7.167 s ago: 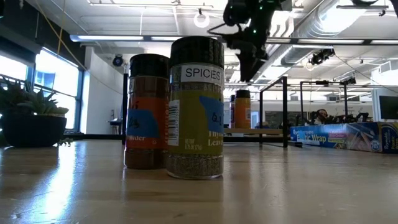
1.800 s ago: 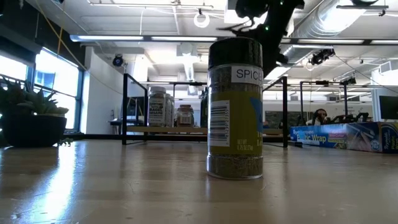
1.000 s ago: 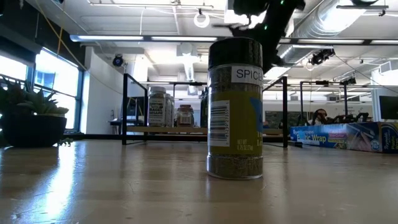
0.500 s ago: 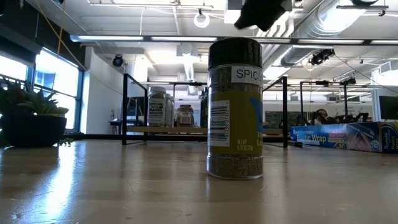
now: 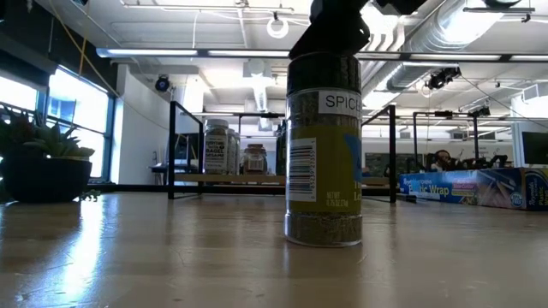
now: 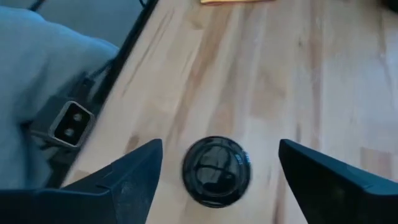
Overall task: Shelf spices
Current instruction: Put the black seasoning bottle on the shelf aligned with the other black seasoning bottles
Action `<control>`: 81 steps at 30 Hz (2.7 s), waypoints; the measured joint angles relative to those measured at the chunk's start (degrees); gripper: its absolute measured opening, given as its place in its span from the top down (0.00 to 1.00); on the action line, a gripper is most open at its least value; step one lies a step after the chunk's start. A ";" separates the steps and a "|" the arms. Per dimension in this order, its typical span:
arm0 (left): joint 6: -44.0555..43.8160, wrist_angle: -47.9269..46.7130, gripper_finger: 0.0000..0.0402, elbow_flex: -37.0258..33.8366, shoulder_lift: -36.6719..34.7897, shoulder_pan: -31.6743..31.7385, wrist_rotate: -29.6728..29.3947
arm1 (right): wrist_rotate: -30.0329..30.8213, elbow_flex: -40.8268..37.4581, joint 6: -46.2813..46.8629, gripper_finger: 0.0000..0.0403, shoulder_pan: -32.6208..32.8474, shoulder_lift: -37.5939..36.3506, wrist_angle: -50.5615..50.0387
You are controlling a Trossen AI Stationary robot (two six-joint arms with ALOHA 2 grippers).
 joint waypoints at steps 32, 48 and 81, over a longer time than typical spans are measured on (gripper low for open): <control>0.04 -0.19 0.31 0.00 0.00 0.00 0.50 | -0.74 0.04 -8.86 0.51 1.44 4.70 1.58; -0.02 -0.25 0.31 0.00 0.57 0.00 0.61 | 17.43 6.19 -5.86 0.52 -8.58 -13.44 -29.03; 0.04 -0.01 0.31 0.00 1.29 0.11 0.15 | 25.54 -15.17 9.17 0.49 -33.71 -17.67 -5.49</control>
